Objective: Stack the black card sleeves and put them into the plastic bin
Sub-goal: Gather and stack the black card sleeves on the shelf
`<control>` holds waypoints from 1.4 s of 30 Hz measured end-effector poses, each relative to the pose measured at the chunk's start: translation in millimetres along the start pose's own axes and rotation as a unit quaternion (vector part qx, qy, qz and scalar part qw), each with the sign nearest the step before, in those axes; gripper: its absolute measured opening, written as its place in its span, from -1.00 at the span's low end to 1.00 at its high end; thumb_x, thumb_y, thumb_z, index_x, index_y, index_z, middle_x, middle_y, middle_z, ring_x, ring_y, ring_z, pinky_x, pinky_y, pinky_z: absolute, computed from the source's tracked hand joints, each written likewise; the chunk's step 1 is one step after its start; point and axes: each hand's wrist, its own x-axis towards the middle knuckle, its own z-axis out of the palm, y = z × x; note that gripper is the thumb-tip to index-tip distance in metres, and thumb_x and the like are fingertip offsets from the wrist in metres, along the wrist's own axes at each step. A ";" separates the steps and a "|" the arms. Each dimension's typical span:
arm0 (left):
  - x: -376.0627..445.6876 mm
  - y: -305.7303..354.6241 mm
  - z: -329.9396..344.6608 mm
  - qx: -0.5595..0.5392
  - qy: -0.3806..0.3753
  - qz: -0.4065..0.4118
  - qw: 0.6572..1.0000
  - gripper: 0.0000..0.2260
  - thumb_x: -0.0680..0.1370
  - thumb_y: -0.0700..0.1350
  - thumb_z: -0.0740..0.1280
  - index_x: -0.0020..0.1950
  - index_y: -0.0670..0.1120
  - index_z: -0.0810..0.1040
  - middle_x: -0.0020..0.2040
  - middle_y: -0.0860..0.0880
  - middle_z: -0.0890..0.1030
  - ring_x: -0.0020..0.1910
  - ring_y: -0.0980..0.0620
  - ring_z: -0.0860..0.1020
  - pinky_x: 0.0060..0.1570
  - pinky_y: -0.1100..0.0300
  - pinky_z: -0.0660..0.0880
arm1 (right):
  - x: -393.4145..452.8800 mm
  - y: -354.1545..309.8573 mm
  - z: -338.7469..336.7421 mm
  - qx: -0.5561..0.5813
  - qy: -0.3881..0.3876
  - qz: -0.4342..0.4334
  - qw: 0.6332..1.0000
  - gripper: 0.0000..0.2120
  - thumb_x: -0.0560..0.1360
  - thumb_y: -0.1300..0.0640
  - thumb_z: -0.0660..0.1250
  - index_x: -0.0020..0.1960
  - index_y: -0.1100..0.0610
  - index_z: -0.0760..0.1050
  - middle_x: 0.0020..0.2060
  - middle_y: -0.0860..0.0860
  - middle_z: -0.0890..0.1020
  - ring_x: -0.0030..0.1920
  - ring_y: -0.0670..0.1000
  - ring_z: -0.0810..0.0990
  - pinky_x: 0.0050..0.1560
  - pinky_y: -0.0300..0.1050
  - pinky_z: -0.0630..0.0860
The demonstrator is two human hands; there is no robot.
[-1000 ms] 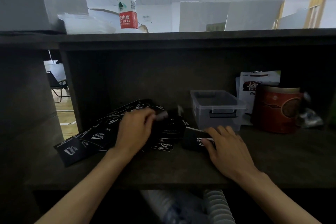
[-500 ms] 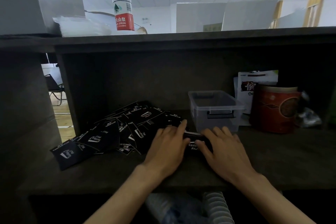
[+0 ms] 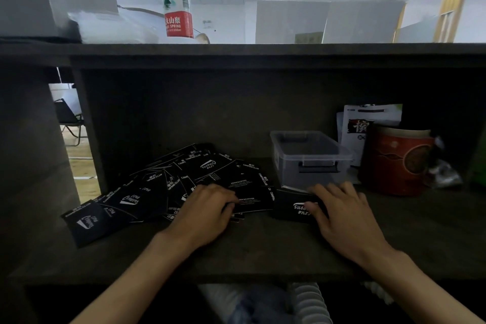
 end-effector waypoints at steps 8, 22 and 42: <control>0.2 5.3 -3.9 0.012 -0.016 0.039 0.999 -0.68 0.60 0.09 0.27 0.34 0.07 0.51 0.26 0.11 0.58 0.28 0.10 0.48 0.26 0.19 0.32 | -3.6 8.7 -2.5 -0.037 -0.011 0.021 0.999 -0.68 0.60 -0.12 0.08 0.32 -0.12 0.36 0.11 -0.10 0.52 0.14 0.00 0.39 0.08 0.05 0.42; 28.3 62.4 -16.1 -0.009 0.059 0.062 0.996 -0.83 0.61 -0.14 0.25 0.17 0.04 0.51 -0.01 0.06 0.45 -0.28 0.11 0.46 -0.31 0.28 0.36 | -6.7 13.6 -8.7 0.042 0.006 0.056 0.998 -0.46 0.56 -0.30 -0.23 0.21 -0.15 0.43 0.05 -0.13 0.53 0.08 -0.07 0.39 0.07 0.02 0.38; 54.5 67.8 12.2 -0.150 -0.012 -0.050 0.987 -0.59 0.64 -0.03 0.22 0.50 -0.04 0.35 0.49 -0.02 0.35 0.45 0.02 0.31 0.45 0.18 0.23 | -9.6 0.9 -2.6 -0.030 -0.008 0.035 0.999 -0.65 0.60 -0.16 0.02 0.32 -0.08 0.35 0.13 -0.09 0.47 0.13 -0.01 0.39 0.08 0.03 0.41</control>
